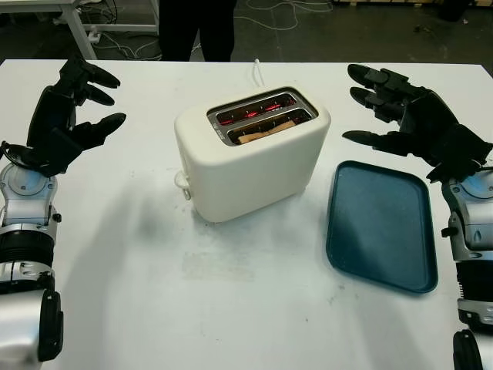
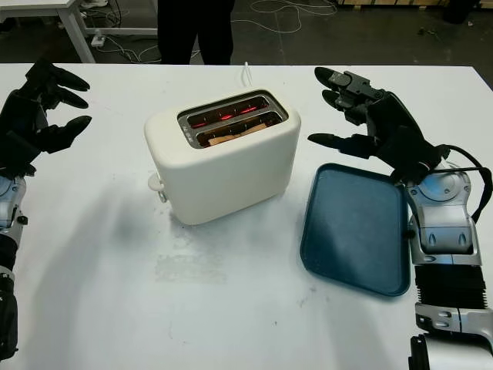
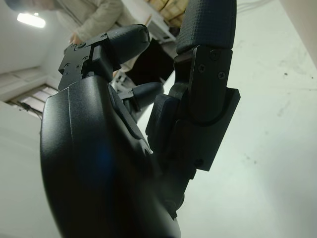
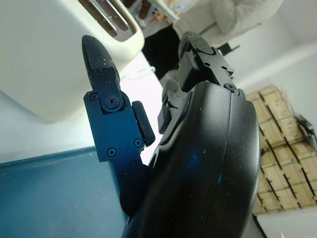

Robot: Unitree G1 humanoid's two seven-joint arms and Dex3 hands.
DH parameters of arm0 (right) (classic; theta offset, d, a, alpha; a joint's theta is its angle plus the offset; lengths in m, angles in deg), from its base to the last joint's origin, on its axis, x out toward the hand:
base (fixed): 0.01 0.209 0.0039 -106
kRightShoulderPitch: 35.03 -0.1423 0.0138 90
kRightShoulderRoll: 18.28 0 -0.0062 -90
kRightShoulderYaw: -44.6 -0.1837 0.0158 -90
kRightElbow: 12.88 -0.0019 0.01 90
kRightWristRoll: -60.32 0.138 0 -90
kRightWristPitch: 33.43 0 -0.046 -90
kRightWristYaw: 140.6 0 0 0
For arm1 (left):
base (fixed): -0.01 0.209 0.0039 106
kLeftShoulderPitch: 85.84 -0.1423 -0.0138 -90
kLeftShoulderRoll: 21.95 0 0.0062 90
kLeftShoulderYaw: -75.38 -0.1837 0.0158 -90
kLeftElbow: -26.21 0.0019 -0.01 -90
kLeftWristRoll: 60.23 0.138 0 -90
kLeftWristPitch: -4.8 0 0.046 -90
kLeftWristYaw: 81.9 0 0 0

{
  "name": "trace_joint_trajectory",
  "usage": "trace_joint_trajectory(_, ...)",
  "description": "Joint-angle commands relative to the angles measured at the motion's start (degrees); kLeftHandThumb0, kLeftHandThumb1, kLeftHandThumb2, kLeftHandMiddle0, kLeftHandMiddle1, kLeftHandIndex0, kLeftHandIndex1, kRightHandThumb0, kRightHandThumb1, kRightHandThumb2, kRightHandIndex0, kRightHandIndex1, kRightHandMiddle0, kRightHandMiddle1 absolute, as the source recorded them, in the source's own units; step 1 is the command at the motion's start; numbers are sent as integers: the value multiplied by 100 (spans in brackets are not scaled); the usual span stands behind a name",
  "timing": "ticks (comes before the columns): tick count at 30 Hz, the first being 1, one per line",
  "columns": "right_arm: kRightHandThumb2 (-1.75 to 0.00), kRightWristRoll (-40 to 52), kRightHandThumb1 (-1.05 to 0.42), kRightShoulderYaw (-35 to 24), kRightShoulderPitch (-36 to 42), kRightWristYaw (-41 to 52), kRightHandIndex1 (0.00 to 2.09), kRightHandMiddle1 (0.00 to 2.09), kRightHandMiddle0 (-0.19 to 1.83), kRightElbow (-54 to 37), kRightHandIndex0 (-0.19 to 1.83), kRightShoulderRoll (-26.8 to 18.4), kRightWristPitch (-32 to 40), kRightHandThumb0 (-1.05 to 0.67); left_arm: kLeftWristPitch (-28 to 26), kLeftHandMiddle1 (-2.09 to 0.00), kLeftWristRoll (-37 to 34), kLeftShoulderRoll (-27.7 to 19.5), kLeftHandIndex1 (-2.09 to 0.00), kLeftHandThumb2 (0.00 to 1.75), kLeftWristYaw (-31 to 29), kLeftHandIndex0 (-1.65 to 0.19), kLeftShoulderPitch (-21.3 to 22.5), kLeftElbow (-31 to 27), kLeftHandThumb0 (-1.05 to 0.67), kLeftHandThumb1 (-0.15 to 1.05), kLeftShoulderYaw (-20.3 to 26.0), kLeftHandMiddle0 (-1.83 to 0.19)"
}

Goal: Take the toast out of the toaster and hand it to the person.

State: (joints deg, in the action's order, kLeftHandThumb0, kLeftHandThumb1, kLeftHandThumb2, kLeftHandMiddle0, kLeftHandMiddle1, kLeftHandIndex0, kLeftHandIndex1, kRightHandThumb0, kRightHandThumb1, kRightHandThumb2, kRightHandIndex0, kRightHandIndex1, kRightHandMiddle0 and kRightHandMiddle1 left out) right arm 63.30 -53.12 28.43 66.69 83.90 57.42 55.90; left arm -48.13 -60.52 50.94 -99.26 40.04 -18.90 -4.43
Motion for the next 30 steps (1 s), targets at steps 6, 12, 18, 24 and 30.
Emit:
trace_joint_trajectory(6, 0, 22, -84, -32, 70, -46, 1, 0, 29, -41, 30, -25, -23, -46, -98, -162, -340, 187, -151, 26, -52, -8, -449, -501, -105, 92, 99, -5)
trace_joint_trajectory(12, 0, -38, -84, 16, 60, -61, 1, 1, 30, 16, 30, -16, -164, -45, -342, -163, -280, 181, -151, 25, -21, -9, -529, -761, -105, 92, 101, -4)
trace_joint_trajectory(18, 0, 6, -85, -7, 65, -49, 1, 0, 29, -4, 29, -8, -113, -47, -288, -159, -322, 197, -147, 24, -96, -9, -433, -628, -105, 92, 127, -5)
trace_joint_trajectory(24, 0, -32, -85, 1, 74, -79, 1, 1, 30, 15, 30, -10, -144, -47, -188, -160, -301, 202, -148, 26, -101, -9, -354, -476, -105, 92, 113, -5)
trace_joint_trajectory(30, 0, -10, -84, -2, 78, -78, 1, 1, 30, 1, 31, -14, -94, -44, -197, -160, -287, 186, -148, 27, -65, -8, -365, -469, -105, 92, 125, -4)
